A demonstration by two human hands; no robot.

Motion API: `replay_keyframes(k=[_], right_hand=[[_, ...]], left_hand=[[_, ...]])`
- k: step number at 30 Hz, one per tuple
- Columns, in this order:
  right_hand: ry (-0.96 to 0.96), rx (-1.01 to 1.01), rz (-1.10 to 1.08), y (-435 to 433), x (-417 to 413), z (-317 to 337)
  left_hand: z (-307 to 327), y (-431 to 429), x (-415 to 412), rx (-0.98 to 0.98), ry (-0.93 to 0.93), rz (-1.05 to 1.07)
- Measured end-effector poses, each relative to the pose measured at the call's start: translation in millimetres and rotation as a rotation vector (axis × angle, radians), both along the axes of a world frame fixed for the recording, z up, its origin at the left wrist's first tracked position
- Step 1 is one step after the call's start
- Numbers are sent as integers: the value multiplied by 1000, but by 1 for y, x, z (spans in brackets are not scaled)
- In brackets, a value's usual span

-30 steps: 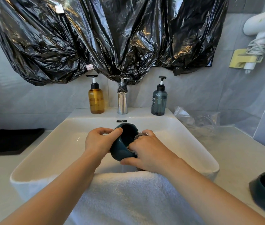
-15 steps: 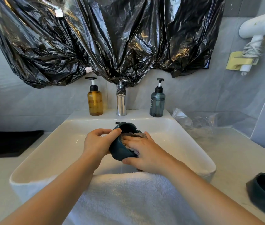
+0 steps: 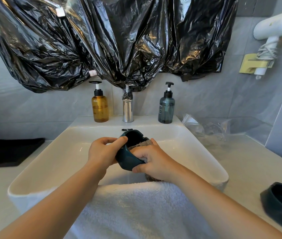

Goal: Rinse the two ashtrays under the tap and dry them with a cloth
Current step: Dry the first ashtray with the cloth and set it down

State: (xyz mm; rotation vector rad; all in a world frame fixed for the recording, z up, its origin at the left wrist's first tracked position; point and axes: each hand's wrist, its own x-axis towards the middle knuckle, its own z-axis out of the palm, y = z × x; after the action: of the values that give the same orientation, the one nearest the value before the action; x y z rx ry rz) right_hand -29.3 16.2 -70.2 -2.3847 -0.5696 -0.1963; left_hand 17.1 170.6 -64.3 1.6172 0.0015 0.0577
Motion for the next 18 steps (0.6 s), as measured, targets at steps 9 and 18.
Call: replay_keyframes(k=[9, 18], right_hand=[[-147, -190, -158, -1, -2, -2], [-241, 348, -389, -18, -8, 1]], left_hand=[[1, 2, 0, -18, -13, 37], [1, 12, 6, -90, 63, 162]])
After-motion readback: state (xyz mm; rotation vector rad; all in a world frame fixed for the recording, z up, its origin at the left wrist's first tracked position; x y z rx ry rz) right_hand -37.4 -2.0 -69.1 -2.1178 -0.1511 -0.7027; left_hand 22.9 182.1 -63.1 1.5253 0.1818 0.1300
